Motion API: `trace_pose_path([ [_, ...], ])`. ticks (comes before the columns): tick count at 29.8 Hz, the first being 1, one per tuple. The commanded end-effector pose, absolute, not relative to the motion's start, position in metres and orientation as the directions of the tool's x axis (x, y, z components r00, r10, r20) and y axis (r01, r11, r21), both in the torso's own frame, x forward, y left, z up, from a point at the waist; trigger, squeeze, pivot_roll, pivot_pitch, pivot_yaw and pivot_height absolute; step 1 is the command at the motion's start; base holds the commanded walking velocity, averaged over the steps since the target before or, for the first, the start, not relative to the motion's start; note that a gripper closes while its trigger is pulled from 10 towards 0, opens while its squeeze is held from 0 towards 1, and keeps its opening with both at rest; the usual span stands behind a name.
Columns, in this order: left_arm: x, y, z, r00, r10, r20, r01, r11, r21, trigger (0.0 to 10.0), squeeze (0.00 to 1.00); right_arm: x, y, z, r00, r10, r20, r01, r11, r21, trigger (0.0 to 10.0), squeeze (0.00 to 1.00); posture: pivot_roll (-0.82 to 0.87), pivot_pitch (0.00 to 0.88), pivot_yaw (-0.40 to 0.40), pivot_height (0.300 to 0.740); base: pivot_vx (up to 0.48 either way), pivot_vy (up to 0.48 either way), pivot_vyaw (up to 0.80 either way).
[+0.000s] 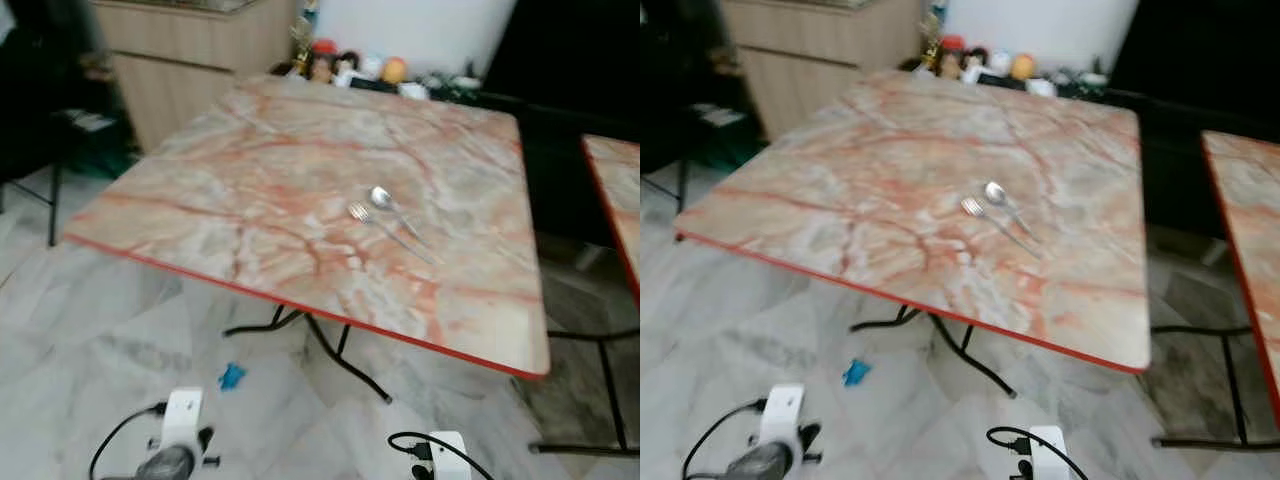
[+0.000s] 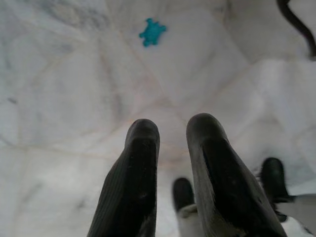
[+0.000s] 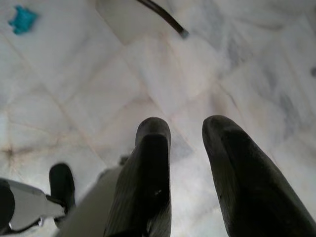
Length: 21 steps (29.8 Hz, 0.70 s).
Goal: Setting the table
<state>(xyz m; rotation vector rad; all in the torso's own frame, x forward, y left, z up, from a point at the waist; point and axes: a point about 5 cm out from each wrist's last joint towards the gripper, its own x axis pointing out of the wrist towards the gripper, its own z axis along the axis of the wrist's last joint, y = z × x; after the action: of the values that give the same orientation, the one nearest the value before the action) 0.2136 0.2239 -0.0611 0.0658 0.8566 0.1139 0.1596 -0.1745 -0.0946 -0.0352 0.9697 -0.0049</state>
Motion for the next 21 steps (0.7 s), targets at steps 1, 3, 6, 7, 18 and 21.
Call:
trace_pose_path([
  [1,0.202,0.228,-0.067,0.606,0.149,-0.781,-0.079,0.989,0.127,10.0,0.0,0.16,-0.175,-0.094,0.565,-0.023,-0.825,0.0,1.0,-0.028,10.0,0.0,0.13,0.0,-0.01,0.74,0.0,0.0,-0.74],
  [3,0.19,0.233,-0.073,0.564,0.162,-0.81,-0.06,0.986,0.155,10.0,0.0,0.16,-0.175,-0.094,0.564,-0.021,-0.825,-0.003,1.0,-0.028,10.0,0.0,0.13,0.0,-0.01,0.74,0.0,0.0,-0.74],
  [6,0.163,0.232,-0.086,0.459,0.147,-0.876,0.067,0.978,0.199,10.0,0.0,0.16,-0.175,-0.095,0.563,-0.021,-0.826,-0.004,1.0,-0.028,10.0,0.0,0.13,0.0,-0.014,0.74,0.0,0.0,-0.74],
  [7,0.159,0.229,-0.088,0.444,0.135,-0.886,0.095,0.976,0.197,10.0,0.0,0.16,-0.175,-0.095,0.563,-0.022,-0.826,-0.004,1.0,-0.029,10.0,0.0,0.13,0.0,-0.015,0.74,0.0,0.0,-0.74],
  [18,0.152,0.218,-0.094,0.436,0.096,-0.895,0.021,0.993,0.117,10.0,0.0,0.16,-0.176,-0.094,0.57,-0.02,-0.821,-0.01,0.999,-0.032,10.0,0.0,0.12,0.0,-0.022,0.74,0.0,0.0,-0.2],
  [21,0.151,0.219,-0.094,0.435,0.106,-0.894,0.005,0.993,0.12,10.0,0.0,0.161,-0.176,-0.094,0.571,-0.018,-0.821,-0.011,0.999,-0.03,10.0,0.0,0.12,0.0,-0.021,0.74,0.0,0.0,0.0],
])
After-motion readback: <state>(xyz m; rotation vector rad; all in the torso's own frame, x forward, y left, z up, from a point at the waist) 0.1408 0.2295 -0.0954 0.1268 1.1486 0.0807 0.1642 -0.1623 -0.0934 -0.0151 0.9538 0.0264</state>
